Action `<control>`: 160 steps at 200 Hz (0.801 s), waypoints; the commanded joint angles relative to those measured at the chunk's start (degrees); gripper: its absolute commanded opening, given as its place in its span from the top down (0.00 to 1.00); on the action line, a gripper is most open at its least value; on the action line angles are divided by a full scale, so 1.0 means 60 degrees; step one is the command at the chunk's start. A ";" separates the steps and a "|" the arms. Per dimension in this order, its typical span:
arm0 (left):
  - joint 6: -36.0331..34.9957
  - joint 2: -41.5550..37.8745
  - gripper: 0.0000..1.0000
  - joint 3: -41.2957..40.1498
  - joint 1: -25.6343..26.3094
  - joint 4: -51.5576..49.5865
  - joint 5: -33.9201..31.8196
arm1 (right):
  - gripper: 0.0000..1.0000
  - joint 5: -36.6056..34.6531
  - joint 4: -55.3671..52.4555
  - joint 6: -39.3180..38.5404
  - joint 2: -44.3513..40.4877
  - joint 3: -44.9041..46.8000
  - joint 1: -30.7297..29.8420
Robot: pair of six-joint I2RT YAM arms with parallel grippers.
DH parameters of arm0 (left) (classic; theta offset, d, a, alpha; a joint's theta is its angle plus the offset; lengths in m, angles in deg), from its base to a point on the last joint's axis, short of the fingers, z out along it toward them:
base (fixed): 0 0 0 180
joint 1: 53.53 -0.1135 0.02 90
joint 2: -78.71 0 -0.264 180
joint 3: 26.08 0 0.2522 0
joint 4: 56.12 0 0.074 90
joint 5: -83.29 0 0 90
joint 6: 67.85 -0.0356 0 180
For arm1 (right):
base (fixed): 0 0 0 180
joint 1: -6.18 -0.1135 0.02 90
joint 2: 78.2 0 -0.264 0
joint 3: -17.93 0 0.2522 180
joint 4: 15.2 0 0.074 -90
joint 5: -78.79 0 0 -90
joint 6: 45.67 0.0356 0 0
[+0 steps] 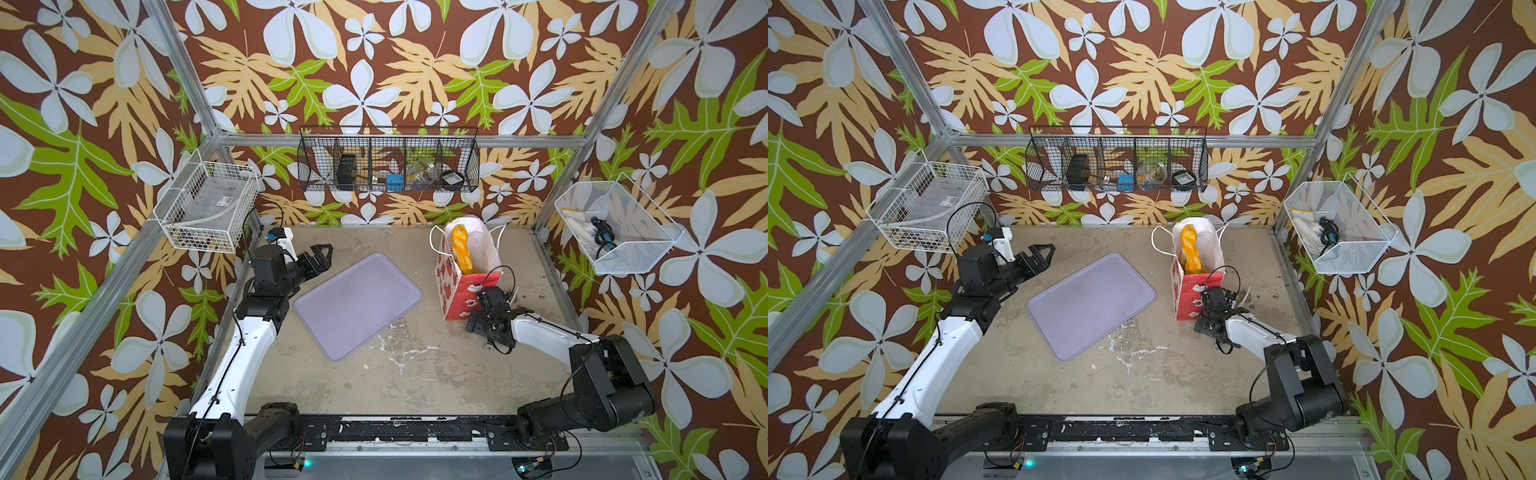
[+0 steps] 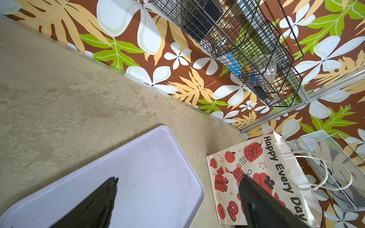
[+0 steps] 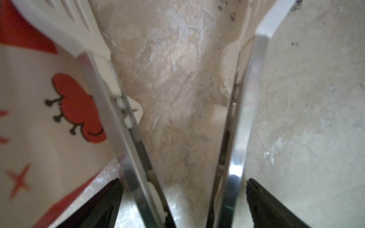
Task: Pack bread into a paper bag
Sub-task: Place the clamp at the center of the board.
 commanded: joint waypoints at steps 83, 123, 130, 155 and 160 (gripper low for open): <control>0.0029 -0.0021 0.00 0.0386 -0.0005 -0.0115 -0.2064 | 0.00 -0.3668 -0.1462 -0.0913 -0.5102 -0.1155 -0.0230; -0.1772 -0.0290 0.00 -0.0751 -0.0008 0.1236 -0.5327 | 0.00 -0.4647 0.6406 -0.5417 -0.6927 0.2985 -0.0058; -0.2590 -0.0349 0.00 -0.1251 -0.0004 0.1932 -0.5160 | 0.00 -0.5023 0.7251 -0.5185 -0.6822 0.3557 -0.0048; -0.3107 -0.0521 0.00 -0.3230 -0.0014 0.4467 -0.6234 | 0.00 -0.4552 1.0644 -0.5720 -0.5337 0.5126 0.0040; -0.3105 -0.0495 0.00 -0.3567 -0.0008 0.4944 -0.6231 | 0.00 -0.4578 1.1172 -0.5733 -0.4871 0.5253 0.0052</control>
